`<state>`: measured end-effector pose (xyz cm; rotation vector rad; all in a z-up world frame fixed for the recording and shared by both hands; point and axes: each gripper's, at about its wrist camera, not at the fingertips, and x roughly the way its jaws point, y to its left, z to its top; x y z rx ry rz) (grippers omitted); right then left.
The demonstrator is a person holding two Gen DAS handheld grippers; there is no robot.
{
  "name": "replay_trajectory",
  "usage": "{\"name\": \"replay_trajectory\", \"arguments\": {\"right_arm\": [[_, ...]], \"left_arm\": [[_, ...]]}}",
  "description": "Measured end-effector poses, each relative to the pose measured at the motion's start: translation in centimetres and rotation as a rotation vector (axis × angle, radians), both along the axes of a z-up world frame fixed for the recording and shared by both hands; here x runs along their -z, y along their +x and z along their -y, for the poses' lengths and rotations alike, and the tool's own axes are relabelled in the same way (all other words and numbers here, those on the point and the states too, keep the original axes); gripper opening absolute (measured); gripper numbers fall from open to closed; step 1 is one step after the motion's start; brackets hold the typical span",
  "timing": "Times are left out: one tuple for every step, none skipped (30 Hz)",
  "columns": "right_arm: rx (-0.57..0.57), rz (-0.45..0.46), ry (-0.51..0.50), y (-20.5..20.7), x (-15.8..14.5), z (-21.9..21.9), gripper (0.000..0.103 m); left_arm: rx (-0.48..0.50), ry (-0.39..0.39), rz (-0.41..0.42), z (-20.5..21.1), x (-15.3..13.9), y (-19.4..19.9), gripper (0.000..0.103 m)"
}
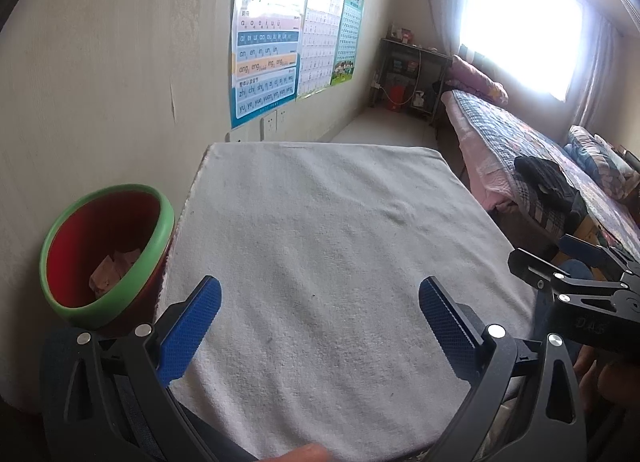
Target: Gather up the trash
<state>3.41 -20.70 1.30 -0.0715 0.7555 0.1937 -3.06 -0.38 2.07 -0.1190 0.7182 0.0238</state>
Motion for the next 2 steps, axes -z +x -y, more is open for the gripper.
{"name": "replay_trajectory", "arguments": {"right_arm": [[0.001,0.0,0.001,0.0,0.01,0.04,0.098],[0.002,-0.001,0.002,0.02,0.03,0.07,0.098]], "left_arm": [[-0.001,0.0,-0.001,-0.04,-0.01,0.0,0.095],[-0.002,0.0,-0.002,-0.06,0.02,0.01,0.095]]}}
